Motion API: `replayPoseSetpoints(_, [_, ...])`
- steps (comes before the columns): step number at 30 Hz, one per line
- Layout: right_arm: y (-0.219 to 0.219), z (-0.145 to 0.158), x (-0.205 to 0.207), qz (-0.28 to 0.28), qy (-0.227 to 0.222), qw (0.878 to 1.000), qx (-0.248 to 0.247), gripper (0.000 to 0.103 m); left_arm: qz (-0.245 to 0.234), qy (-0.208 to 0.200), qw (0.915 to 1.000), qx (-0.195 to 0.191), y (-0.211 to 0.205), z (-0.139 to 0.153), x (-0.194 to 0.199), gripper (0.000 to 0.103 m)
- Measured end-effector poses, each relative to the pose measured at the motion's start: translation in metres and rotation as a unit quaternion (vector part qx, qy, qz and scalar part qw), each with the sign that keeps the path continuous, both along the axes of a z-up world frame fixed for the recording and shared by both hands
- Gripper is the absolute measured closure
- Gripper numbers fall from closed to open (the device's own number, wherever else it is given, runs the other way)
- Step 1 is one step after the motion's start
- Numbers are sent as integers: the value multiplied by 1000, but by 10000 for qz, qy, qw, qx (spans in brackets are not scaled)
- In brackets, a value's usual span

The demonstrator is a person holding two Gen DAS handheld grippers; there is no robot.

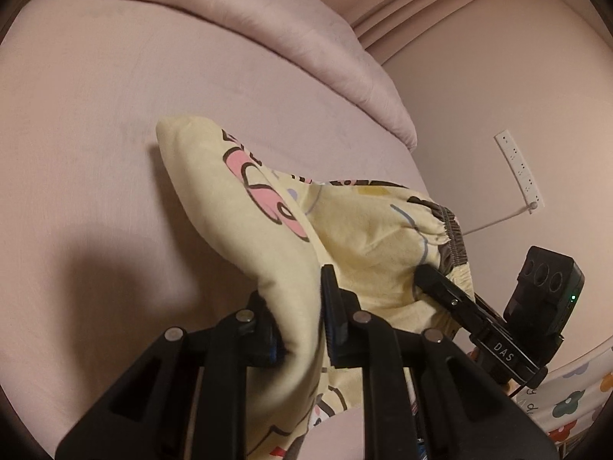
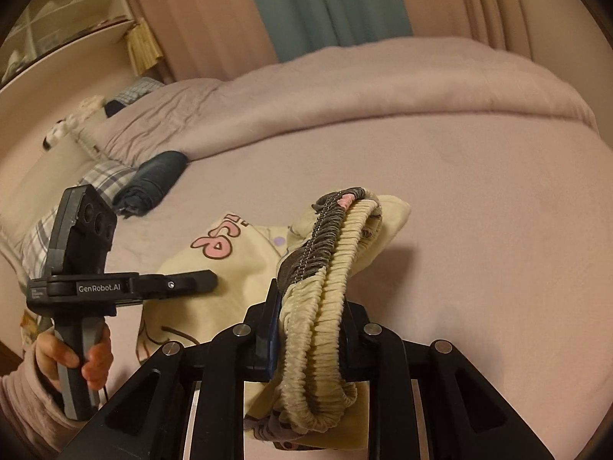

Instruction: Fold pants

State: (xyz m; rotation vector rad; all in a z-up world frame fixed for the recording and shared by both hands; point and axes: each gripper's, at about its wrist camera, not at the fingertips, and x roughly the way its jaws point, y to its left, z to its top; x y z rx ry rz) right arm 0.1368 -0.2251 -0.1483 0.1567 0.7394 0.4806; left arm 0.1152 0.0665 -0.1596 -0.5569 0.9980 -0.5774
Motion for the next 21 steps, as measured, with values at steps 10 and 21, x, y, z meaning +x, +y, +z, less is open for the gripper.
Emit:
replayPoseSetpoints(10, [32, 32, 26, 234, -395, 9989, -123, 79, 193, -509, 9982, 242, 24, 38, 23, 87])
replayPoseSetpoints(21, [50, 58, 62, 323, -735, 9967, -143, 79, 318, -872, 9948, 414, 23, 62, 65, 87])
